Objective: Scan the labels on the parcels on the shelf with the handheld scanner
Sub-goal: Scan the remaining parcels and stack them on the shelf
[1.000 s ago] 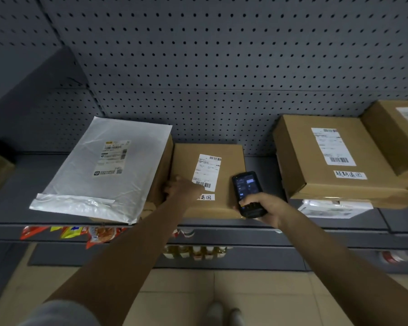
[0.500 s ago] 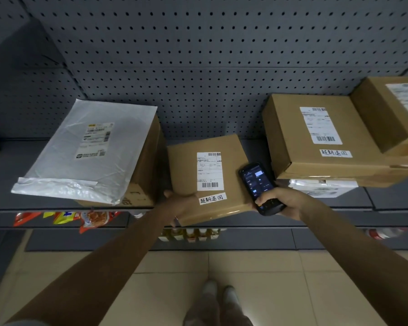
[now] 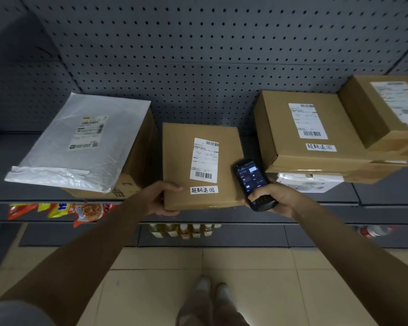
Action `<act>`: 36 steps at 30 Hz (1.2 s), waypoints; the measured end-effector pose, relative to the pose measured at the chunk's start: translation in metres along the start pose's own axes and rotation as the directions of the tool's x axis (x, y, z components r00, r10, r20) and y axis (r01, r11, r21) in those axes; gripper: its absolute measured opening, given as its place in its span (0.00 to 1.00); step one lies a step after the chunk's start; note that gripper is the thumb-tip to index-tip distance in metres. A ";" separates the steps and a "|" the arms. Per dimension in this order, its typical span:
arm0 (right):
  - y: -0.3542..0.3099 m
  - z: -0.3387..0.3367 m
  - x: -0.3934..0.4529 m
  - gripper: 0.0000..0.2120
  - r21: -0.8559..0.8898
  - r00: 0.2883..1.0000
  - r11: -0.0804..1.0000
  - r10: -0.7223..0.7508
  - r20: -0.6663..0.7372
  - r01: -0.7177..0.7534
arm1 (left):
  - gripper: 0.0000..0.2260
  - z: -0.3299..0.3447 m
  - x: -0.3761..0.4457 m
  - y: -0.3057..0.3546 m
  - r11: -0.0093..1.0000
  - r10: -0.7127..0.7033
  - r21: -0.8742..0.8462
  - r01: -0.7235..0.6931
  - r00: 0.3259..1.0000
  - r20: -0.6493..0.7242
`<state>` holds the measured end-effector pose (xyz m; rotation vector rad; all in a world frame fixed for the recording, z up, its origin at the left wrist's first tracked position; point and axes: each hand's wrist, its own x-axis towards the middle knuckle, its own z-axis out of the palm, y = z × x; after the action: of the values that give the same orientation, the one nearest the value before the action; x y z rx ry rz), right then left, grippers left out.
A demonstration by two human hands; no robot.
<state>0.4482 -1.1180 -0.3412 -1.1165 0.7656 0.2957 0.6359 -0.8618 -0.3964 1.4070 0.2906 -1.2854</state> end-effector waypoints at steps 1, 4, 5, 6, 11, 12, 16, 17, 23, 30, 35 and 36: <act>-0.003 0.002 -0.004 0.22 0.016 1.000 1.000 -0.017 0.010 0.017 | 0.38 0.005 -0.005 0.005 0.999 0.033 0.032 -0.034 0.999 0.010; -0.019 0.013 -0.017 0.21 0.103 0.997 0.993 -0.069 0.045 0.064 | 0.32 0.015 -0.016 0.018 0.983 0.156 0.090 -0.158 0.987 0.028; -0.026 0.018 -0.023 0.20 0.136 0.993 0.987 -0.098 0.066 0.089 | 0.31 0.019 -0.021 0.025 0.969 0.222 0.102 -0.223 0.975 0.023; -0.034 0.023 -0.028 0.18 0.164 0.988 0.980 -0.130 0.088 0.114 | 0.32 0.025 -0.026 0.032 0.951 0.286 0.115 -0.286 0.958 0.015; -0.075 0.057 -0.069 0.12 0.334 0.960 0.932 -0.209 0.187 0.138 | 0.45 0.038 -0.050 0.077 0.834 0.545 0.089 -0.545 0.838 0.021; -0.082 0.064 -0.077 0.12 0.367 0.956 0.922 -0.214 0.202 0.128 | 0.47 0.040 -0.053 0.086 0.807 0.581 0.092 -0.583 0.812 0.046; -0.098 0.085 -0.103 0.14 0.441 0.940 0.893 -0.225 0.256 0.093 | 0.48 0.052 -0.072 0.110 0.739 0.672 0.029 -0.674 0.739 0.053; -0.099 0.089 -0.109 0.18 0.463 0.936 0.882 -0.232 0.266 0.087 | 0.47 0.052 -0.074 0.114 0.731 0.681 0.016 -0.682 0.731 0.047; -0.102 0.098 -0.134 0.32 0.473 0.908 0.876 -0.274 0.317 0.099 | 0.55 0.044 -0.082 0.124 0.705 0.708 0.030 -0.709 0.705 0.048; -0.104 0.106 -0.142 0.31 0.419 0.897 0.903 -0.261 0.356 0.096 | 0.53 0.047 -0.082 0.122 0.687 0.721 0.047 -0.725 0.688 0.078; -0.106 0.105 -0.142 0.29 0.396 0.903 0.913 -0.249 0.350 0.098 | 0.51 0.057 -0.081 0.125 0.675 0.737 0.008 -0.738 0.674 0.056; -0.106 0.105 -0.142 0.29 0.398 0.903 0.912 -0.249 0.349 0.098 | 0.52 0.057 -0.080 0.126 0.671 0.740 0.006 -0.741 0.671 0.052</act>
<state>0.4499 -1.0490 -0.1466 -0.7244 0.3344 0.1999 0.6738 -0.9106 -0.2489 1.3026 -0.3288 -0.6249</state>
